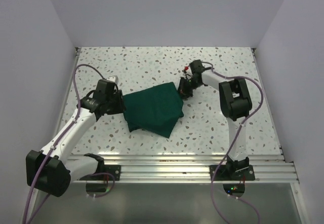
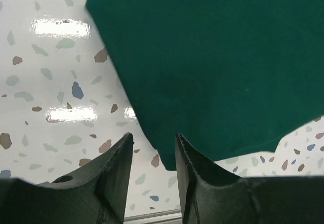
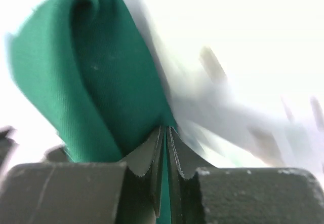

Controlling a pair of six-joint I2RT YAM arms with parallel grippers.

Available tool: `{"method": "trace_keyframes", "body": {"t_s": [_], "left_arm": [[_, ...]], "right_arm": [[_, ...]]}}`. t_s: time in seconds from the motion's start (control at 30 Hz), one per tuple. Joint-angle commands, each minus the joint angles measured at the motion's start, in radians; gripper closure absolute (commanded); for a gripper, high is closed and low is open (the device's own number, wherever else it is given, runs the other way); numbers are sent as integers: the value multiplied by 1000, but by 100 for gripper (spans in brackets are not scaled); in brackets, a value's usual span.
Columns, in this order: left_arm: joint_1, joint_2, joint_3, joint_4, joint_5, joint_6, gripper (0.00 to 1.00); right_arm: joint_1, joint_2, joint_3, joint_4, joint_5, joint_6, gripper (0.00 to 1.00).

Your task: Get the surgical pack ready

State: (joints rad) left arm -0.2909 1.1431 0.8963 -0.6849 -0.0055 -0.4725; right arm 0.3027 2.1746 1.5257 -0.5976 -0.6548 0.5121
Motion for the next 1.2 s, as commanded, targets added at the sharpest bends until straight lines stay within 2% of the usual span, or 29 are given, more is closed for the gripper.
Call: {"method": "trace_keyframes", "body": {"t_s": [0.0, 0.07, 0.1, 0.17, 0.2, 0.23, 0.27, 0.33, 0.37, 0.43, 0.47, 0.53, 0.7, 0.8, 0.97, 1.03, 1.17], "left_arm": [[-48, -51, 12, 1, -105, -15, 57], [-86, -56, 16, 25, -108, -2, 55], [-103, -54, 24, 31, -116, 5, 54], [-166, -19, 53, 33, -131, 21, 53], [-194, -2, 67, 33, -158, 26, 53], [-224, 33, 79, 31, -183, 32, 52], [-287, 55, 108, 28, -227, 44, 52], [-344, 133, 142, -2, -272, 55, 51], [-396, 162, 182, -17, -296, 63, 51], [-445, 237, 216, -47, -355, 71, 51], [-486, 259, 243, -56, -370, 74, 51], [-517, 314, 265, -76, -390, 80, 50], [-597, 395, 296, -104, -432, 113, 49], [-633, 415, 296, -93, -447, 150, 49], [-666, 445, 279, -104, -484, 176, 48], [-675, 431, 248, -91, -481, 176, 42], [-686, 422, 210, -110, -525, 146, 42]], "right_arm": [[41, 111, 285, 24, -80, 98, 89], [55, 216, 413, -5, -88, 143, 89], [58, 249, 542, -22, -85, 157, 89], [49, 323, 655, -95, -57, 169, 86], [41, 332, 736, -137, 24, 161, 83], [18, 323, 752, -198, 56, 154, 68], [6, 304, 746, -209, 88, 149, 61], [-32, 240, 654, -211, 170, 117, 49], [-43, 169, 615, -214, 196, 99, 39], [-77, 99, 480, -226, 254, 53, 25], [-88, 23, 431, -223, 259, 36, 12], [-115, -51, 289, -215, 262, -4, 1], [-132, -353, -76, -116, 244, -44, 1], [-132, -459, -262, -35, 170, -29, 1], [-131, -598, -450, -19, 161, -30, 1], [-132, -631, -481, -18, 164, -38, 1], [-128, -657, -533, -1, 150, -27, 1]]}}
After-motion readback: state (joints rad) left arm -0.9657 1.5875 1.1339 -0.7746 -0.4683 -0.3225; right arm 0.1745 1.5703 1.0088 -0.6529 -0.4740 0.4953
